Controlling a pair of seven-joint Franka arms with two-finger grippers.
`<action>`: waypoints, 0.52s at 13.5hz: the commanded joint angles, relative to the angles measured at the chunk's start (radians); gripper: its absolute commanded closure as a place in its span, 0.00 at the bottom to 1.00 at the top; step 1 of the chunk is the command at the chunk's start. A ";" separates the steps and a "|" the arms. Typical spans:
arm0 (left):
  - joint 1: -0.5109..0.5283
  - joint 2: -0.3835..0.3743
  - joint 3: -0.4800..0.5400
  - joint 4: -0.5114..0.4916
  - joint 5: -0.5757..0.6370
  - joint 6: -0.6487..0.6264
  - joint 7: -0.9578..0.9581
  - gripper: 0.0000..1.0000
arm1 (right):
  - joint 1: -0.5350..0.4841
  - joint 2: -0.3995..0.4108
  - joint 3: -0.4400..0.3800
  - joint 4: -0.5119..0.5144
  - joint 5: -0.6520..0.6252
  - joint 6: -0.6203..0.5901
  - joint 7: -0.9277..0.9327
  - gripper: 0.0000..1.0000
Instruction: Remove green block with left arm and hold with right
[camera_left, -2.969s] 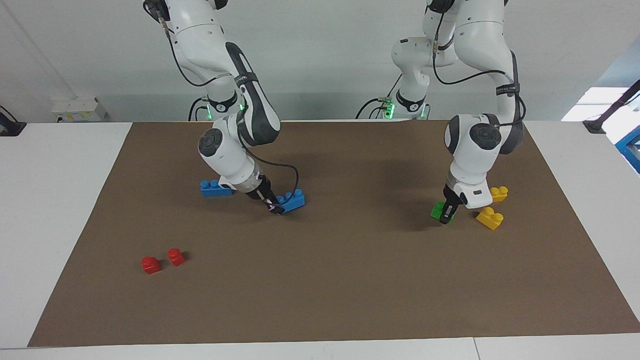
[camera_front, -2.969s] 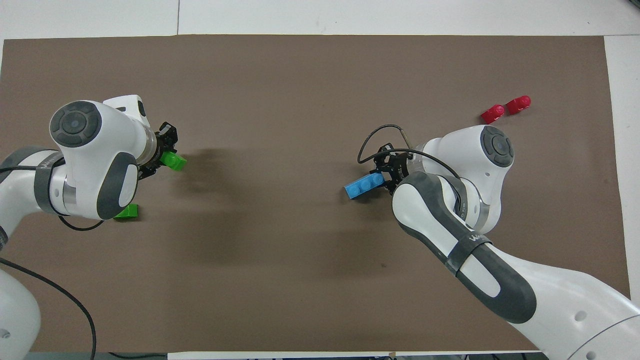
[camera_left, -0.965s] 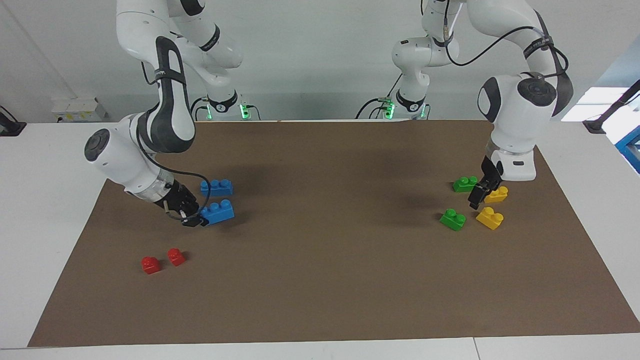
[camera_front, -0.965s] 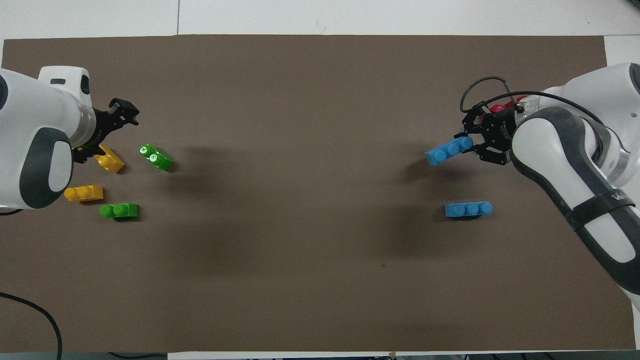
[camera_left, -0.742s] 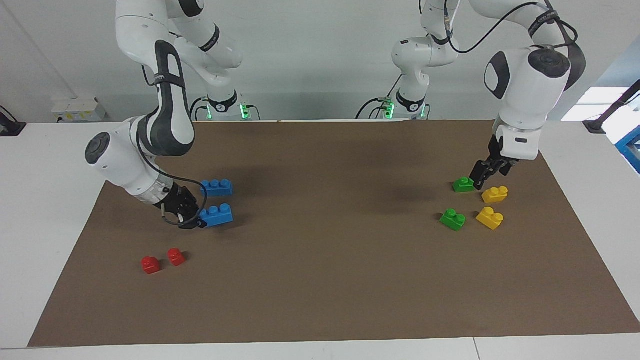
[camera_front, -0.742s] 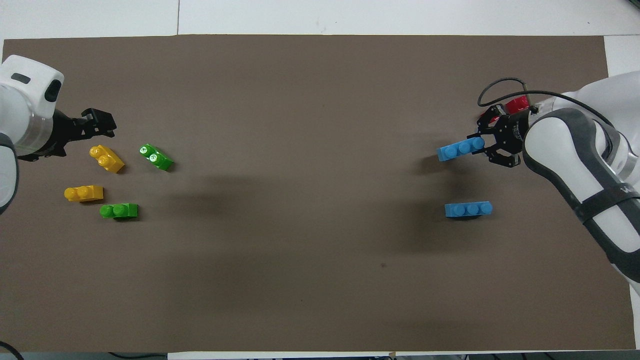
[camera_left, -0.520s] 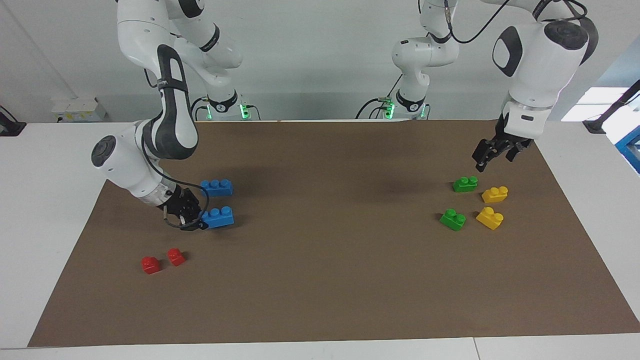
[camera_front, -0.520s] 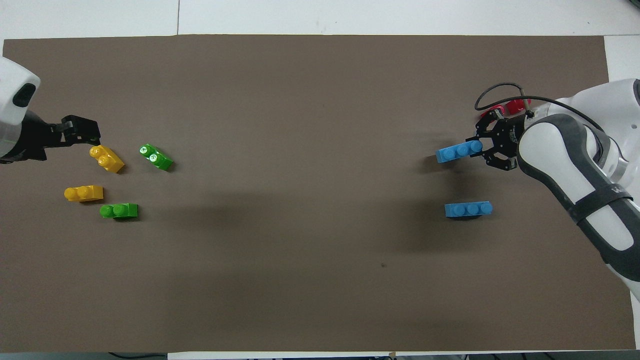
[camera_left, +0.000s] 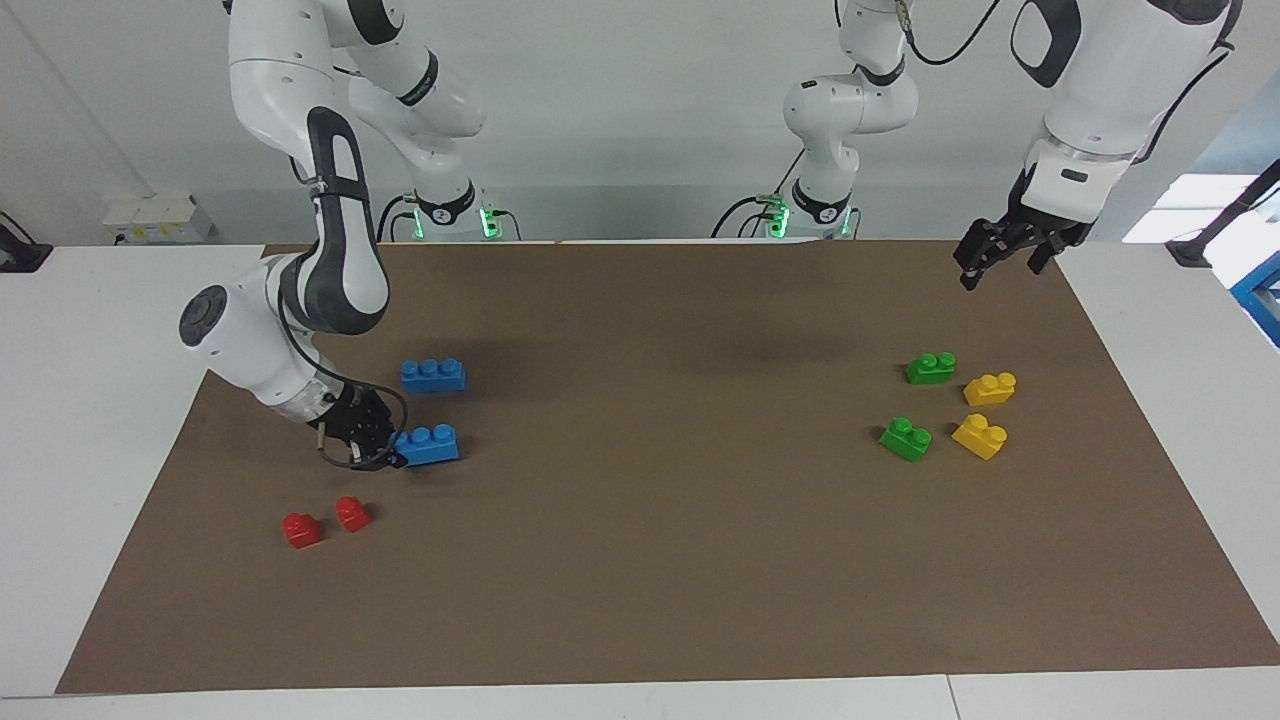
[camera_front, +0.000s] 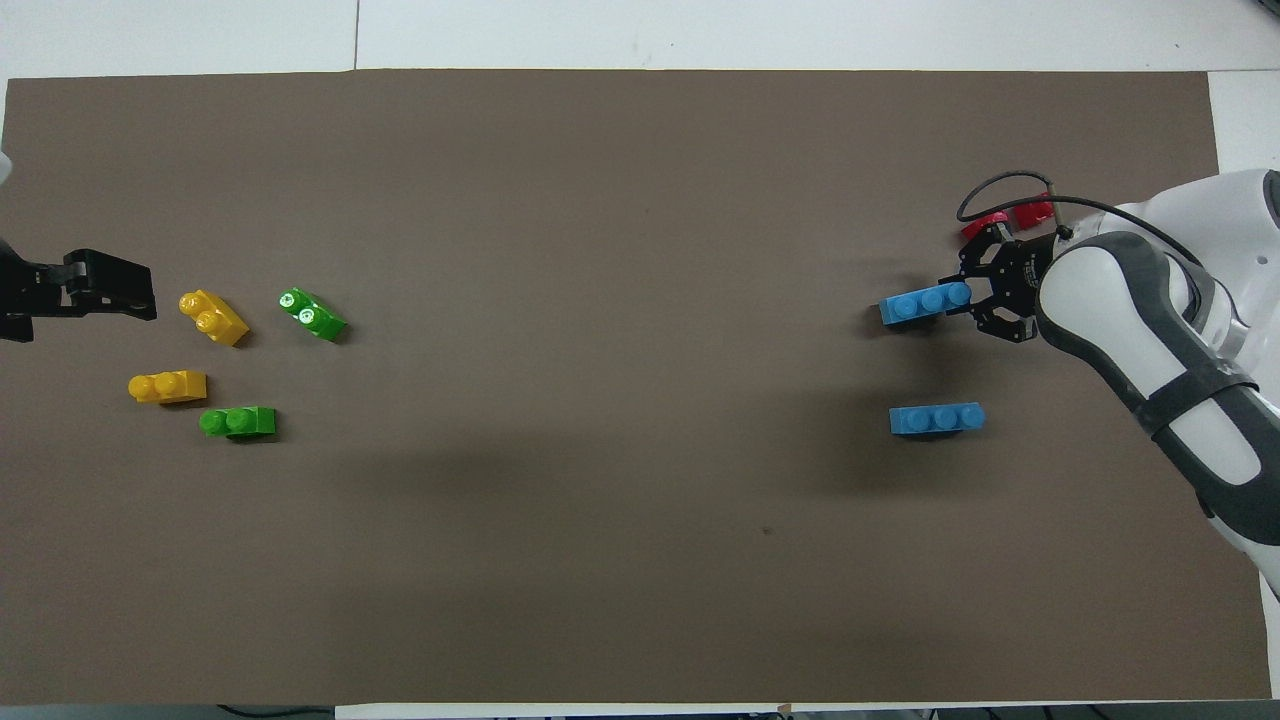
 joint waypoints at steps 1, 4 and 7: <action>0.010 -0.028 0.001 0.002 -0.020 -0.014 0.049 0.00 | -0.013 -0.003 0.015 -0.045 -0.006 0.064 -0.019 1.00; 0.012 -0.031 0.002 -0.029 -0.031 0.051 0.104 0.00 | -0.005 -0.003 0.015 -0.045 -0.006 0.066 -0.024 0.93; 0.022 -0.030 0.002 -0.034 -0.054 0.056 0.133 0.00 | 0.004 -0.008 0.015 -0.038 -0.011 0.053 -0.048 0.22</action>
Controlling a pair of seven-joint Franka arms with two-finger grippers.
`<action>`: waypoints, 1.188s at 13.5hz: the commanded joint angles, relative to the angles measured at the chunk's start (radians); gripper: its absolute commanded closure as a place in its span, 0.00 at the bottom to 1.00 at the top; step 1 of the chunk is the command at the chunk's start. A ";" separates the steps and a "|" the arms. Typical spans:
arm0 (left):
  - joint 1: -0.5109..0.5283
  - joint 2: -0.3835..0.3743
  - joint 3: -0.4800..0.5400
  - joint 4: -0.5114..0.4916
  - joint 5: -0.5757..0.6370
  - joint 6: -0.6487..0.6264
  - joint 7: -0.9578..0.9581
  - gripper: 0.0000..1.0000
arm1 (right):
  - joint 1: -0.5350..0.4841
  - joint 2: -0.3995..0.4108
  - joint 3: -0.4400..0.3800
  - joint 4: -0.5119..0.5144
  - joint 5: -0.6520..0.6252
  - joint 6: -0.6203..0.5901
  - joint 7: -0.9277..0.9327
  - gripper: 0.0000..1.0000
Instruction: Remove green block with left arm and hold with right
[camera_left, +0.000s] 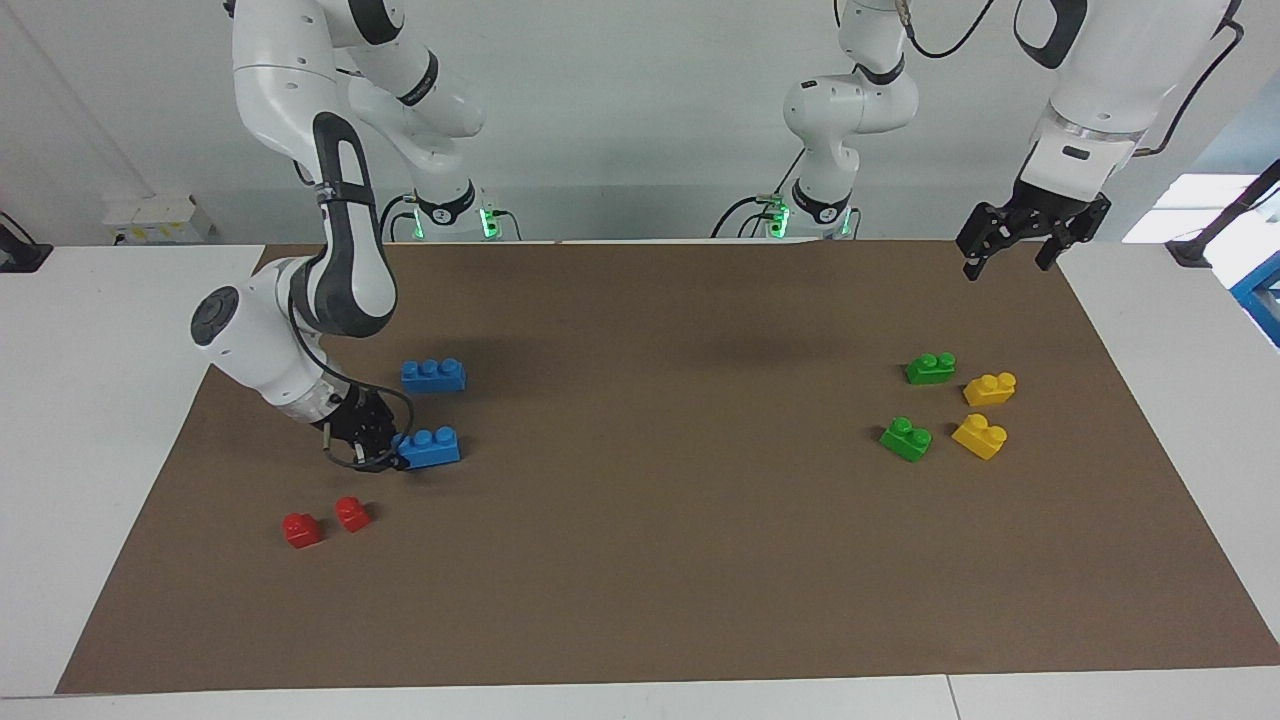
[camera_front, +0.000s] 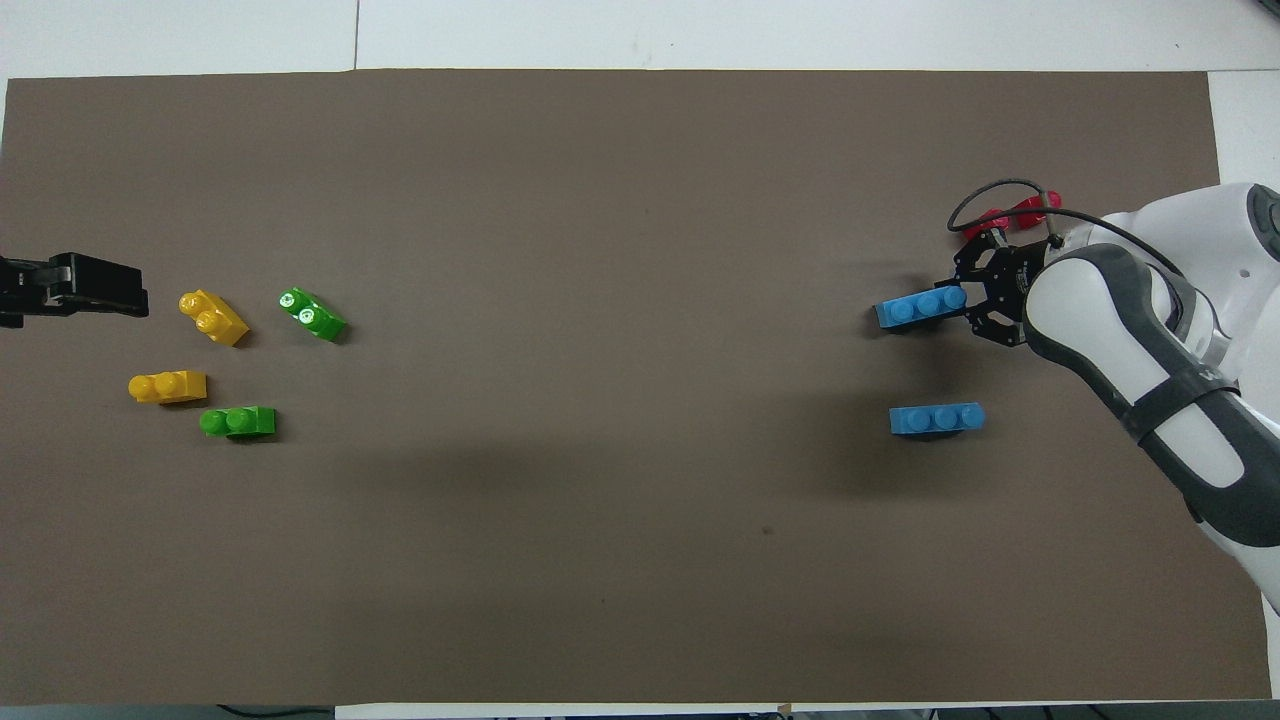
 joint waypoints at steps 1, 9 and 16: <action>0.021 -0.009 -0.004 -0.022 -0.030 0.015 0.028 0.00 | -0.002 -0.019 0.011 0.007 -0.020 -0.010 -0.026 0.16; 0.020 0.008 -0.005 0.015 -0.050 -0.025 0.025 0.00 | -0.020 -0.142 0.010 0.188 -0.120 -0.248 -0.223 0.09; 0.021 0.005 -0.009 0.041 -0.082 -0.094 0.025 0.00 | -0.028 -0.429 0.008 0.189 -0.376 -0.498 -0.906 0.03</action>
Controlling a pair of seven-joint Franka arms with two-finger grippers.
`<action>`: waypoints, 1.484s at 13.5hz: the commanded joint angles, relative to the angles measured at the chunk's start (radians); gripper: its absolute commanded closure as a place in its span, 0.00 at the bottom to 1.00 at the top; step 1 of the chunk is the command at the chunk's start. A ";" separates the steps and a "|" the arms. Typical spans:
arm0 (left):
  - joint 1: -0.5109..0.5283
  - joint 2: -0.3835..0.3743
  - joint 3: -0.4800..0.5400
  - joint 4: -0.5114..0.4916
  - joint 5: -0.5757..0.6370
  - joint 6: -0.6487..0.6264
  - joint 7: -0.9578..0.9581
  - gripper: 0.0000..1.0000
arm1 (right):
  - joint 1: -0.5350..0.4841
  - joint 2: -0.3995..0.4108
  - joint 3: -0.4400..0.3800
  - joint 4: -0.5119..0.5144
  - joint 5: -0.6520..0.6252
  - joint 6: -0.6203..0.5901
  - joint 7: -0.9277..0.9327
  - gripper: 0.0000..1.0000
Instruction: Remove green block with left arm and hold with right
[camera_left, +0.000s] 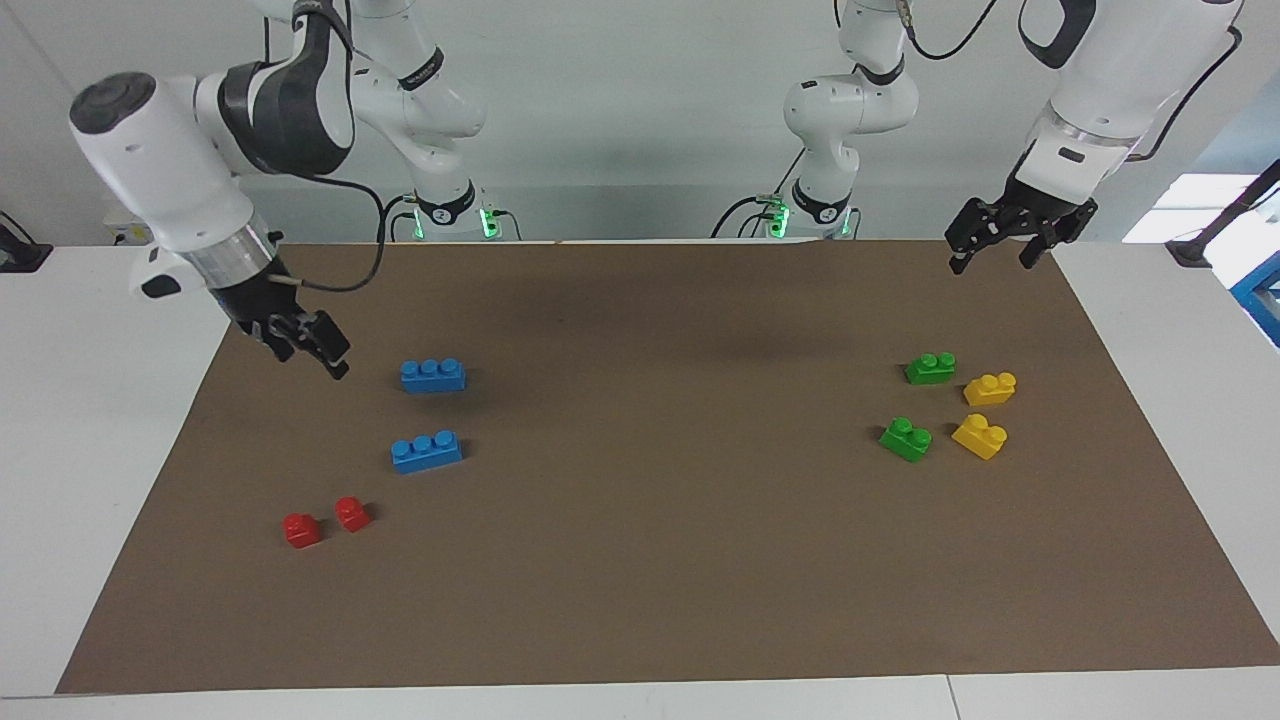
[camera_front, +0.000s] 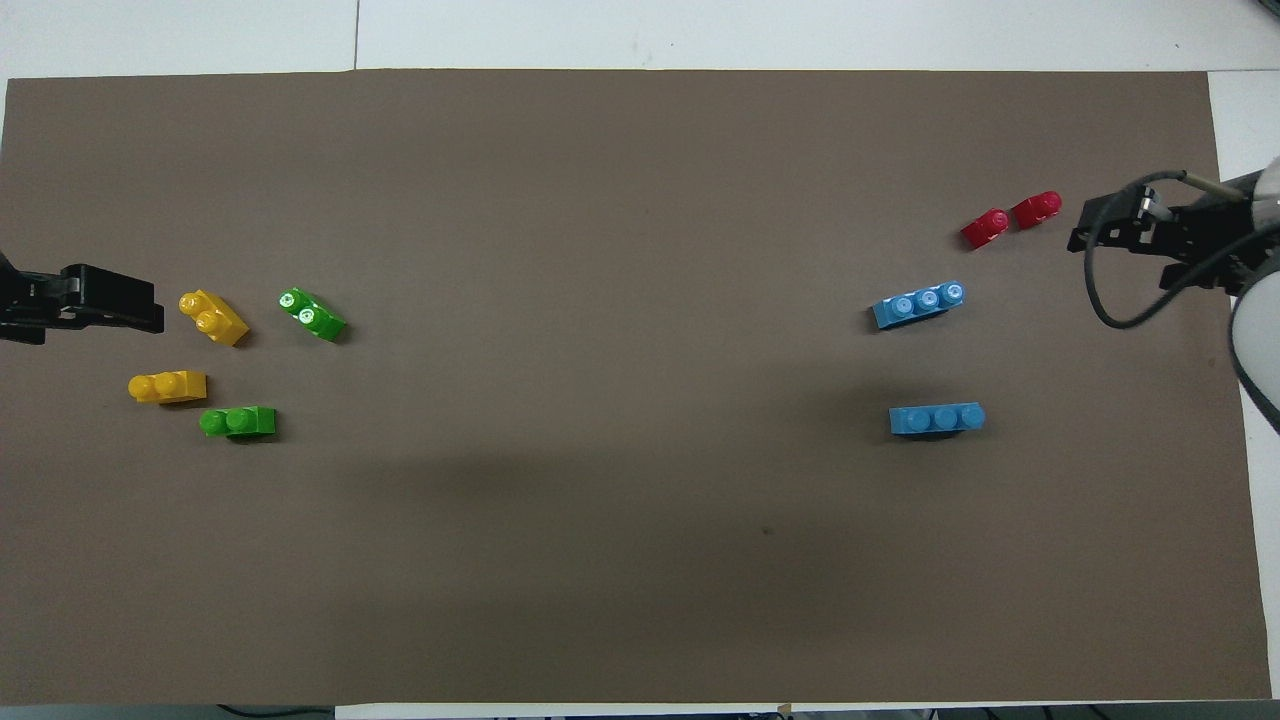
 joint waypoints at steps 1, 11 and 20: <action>0.019 -0.008 -0.008 0.019 -0.025 -0.029 0.019 0.00 | -0.016 -0.102 0.010 -0.021 -0.063 -0.071 -0.200 0.03; 0.017 -0.008 -0.008 0.019 -0.039 -0.023 0.017 0.00 | -0.003 -0.113 0.015 -0.021 -0.056 -0.171 -0.198 0.06; 0.017 -0.009 -0.009 0.019 -0.037 -0.021 0.016 0.00 | 0.034 -0.074 0.021 0.028 -0.042 -0.197 -0.168 0.08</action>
